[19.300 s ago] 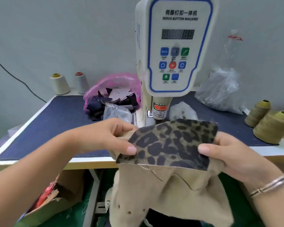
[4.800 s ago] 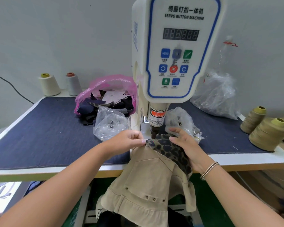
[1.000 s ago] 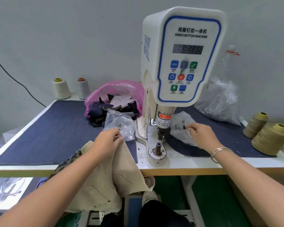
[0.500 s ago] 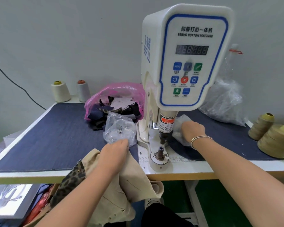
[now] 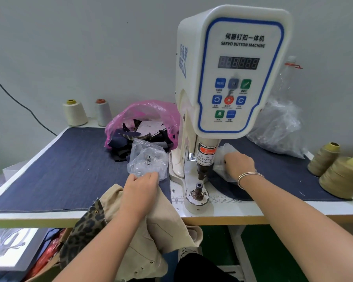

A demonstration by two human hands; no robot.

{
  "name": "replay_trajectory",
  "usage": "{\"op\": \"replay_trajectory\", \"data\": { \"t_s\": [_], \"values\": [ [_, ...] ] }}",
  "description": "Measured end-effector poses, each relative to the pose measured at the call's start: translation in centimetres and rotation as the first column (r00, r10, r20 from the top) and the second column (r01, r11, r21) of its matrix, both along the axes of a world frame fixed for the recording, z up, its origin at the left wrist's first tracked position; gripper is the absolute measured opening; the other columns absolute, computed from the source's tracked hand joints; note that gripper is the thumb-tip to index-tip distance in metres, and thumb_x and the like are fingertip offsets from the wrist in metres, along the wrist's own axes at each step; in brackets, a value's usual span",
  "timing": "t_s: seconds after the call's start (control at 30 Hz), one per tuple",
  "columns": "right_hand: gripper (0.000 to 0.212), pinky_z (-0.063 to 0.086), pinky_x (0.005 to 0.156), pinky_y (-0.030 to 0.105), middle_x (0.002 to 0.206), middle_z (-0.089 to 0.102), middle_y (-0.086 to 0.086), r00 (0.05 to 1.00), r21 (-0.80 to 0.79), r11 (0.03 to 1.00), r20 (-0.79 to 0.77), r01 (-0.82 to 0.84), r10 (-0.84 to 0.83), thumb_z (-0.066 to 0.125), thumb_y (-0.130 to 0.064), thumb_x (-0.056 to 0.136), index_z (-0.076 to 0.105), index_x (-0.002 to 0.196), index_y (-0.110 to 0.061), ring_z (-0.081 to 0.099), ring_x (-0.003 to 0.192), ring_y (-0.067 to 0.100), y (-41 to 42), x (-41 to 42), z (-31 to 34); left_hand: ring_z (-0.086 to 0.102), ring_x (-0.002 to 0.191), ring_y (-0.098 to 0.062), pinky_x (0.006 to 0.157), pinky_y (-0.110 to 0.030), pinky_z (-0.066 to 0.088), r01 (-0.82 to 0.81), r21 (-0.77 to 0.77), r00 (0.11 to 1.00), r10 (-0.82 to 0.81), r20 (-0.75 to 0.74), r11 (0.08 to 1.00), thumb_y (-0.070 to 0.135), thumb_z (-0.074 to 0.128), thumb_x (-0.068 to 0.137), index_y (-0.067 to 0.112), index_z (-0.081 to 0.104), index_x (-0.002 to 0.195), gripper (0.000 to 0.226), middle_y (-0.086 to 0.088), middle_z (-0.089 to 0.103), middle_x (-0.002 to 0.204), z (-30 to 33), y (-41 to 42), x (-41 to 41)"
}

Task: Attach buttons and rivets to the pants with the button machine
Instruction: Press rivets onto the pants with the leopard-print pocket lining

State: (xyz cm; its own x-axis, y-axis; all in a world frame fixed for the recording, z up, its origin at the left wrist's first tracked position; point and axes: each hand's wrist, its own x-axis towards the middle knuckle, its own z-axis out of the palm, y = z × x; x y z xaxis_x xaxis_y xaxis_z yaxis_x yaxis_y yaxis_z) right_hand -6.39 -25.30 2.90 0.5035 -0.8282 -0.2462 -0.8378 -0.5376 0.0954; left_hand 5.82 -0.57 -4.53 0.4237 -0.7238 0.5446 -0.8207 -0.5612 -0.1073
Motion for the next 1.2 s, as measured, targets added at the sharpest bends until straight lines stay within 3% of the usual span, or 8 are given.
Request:
{"op": "replay_trajectory", "data": {
  "t_s": [0.07, 0.2, 0.33, 0.47, 0.57, 0.67, 0.73, 1.2],
  "values": [
    [0.035, 0.042, 0.100, 0.036, 0.132, 0.054, 0.011, 0.998, 0.080, 0.995, 0.006, 0.060, -0.061, 0.051, -0.021, 0.094, 0.055, 0.126, -0.010, 0.050, 0.123, 0.030, -0.2, -0.2, -0.4, 0.039, 0.035, -0.022, 0.047, -0.029, 0.035, -0.014, -0.005, 1.000, 0.014, -0.009, 1.000, -0.005, 0.082, 0.047, 0.015, 0.048, 0.058, 0.041, 0.002, 0.045, 0.045, 0.0, 0.0, 0.0],
    [0.021, 0.041, 0.070, 0.032, 0.106, 0.064, 0.011, 0.946, -0.208, 0.970, 0.271, -0.125, 0.180, 0.047, -0.021, 0.094, 0.064, 0.105, -0.015, 0.060, 0.097, 0.031, -0.7, -1.7, -2.2, 0.039, 0.035, -0.022, 0.049, -0.028, 0.037, -0.024, -0.017, 1.000, 0.023, -0.018, 1.000, -0.004, 0.083, 0.049, 0.014, 0.048, 0.058, 0.040, 0.002, 0.046, 0.046, -0.1, 0.0, 0.0],
    [0.020, 0.035, 0.061, 0.032, 0.077, 0.056, 0.009, 0.851, -0.229, 0.961, 0.462, -0.157, 0.249, 0.044, -0.021, 0.095, 0.059, 0.083, -0.013, 0.052, 0.074, 0.032, -0.9, -3.8, -2.9, 0.039, 0.035, -0.022, 0.048, -0.031, 0.038, -0.030, -0.046, 0.999, 0.029, -0.019, 0.998, -0.005, 0.082, 0.051, 0.013, 0.049, 0.060, 0.039, 0.001, 0.046, 0.046, -0.2, 0.0, 0.0],
    [0.018, 0.040, 0.060, 0.028, 0.069, 0.066, 0.007, 0.586, -0.162, 0.979, 0.785, -0.120, 0.202, 0.057, -0.021, 0.093, 0.072, 0.085, -0.014, 0.059, 0.066, 0.023, -0.4, -6.9, -2.2, 0.040, 0.035, -0.022, 0.049, -0.030, 0.038, -0.020, -0.075, 1.000, 0.019, -0.020, 0.997, -0.006, 0.077, 0.058, 0.013, 0.048, 0.060, 0.034, 0.001, 0.047, 0.046, -0.5, -0.1, 0.2],
    [0.021, 0.040, 0.053, 0.020, 0.054, 0.060, -0.004, 0.275, 0.158, 0.984, 0.953, -0.082, -0.130, 0.061, -0.024, 0.090, 0.071, 0.075, -0.013, 0.048, 0.050, 0.011, 2.4, -8.1, -1.0, 0.039, 0.035, -0.023, 0.051, -0.028, 0.037, 0.003, -0.119, 1.000, -0.004, -0.014, 0.993, 0.000, 0.064, 0.068, 0.013, 0.046, 0.060, 0.023, 0.000, 0.047, 0.046, -0.8, -0.2, 0.4],
    [0.014, 0.030, 0.042, 0.018, 0.047, 0.049, -0.004, 0.279, 0.664, 0.676, 0.748, -0.320, -0.602, 0.062, -0.021, 0.089, 0.074, 0.087, -0.014, 0.036, 0.041, 0.008, 7.6, -7.9, -1.6, 0.039, 0.035, -0.024, 0.051, -0.029, 0.037, 0.018, -0.142, 1.000, -0.021, -0.020, 0.990, 0.004, 0.058, 0.071, 0.012, 0.046, 0.060, 0.018, -0.001, 0.047, 0.046, -0.8, -0.2, 0.4],
    [0.017, 0.023, 0.039, 0.018, 0.045, 0.043, -0.004, 0.329, 0.771, 0.494, 0.625, -0.402, -0.707, 0.063, -0.022, 0.088, 0.073, 0.090, -0.008, 0.030, 0.037, 0.007, 10.4, -7.1, -2.2, 0.040, 0.035, -0.024, 0.051, -0.029, 0.037, 0.014, -0.150, 1.000, -0.017, -0.021, 0.989, 0.006, 0.058, 0.073, 0.012, 0.046, 0.061, 0.018, -0.001, 0.048, 0.047, -0.8, -0.1, 0.2],
    [0.018, 0.026, 0.031, 0.016, 0.043, 0.039, -0.002, 0.219, 0.781, -0.067, 0.091, -0.621, -0.971, 0.055, -0.010, 0.085, 0.069, 0.090, -0.001, 0.030, 0.030, 0.006, 12.6, -5.1, -1.6, 0.045, 0.037, -0.025, 0.054, -0.030, 0.041, -0.007, -0.123, 0.992, -0.009, -0.126, 0.992, 0.002, 0.082, 0.065, 0.010, 0.050, 0.063, 0.034, -0.003, 0.053, 0.050, -0.2, 0.2, -0.1]
  ]
}}
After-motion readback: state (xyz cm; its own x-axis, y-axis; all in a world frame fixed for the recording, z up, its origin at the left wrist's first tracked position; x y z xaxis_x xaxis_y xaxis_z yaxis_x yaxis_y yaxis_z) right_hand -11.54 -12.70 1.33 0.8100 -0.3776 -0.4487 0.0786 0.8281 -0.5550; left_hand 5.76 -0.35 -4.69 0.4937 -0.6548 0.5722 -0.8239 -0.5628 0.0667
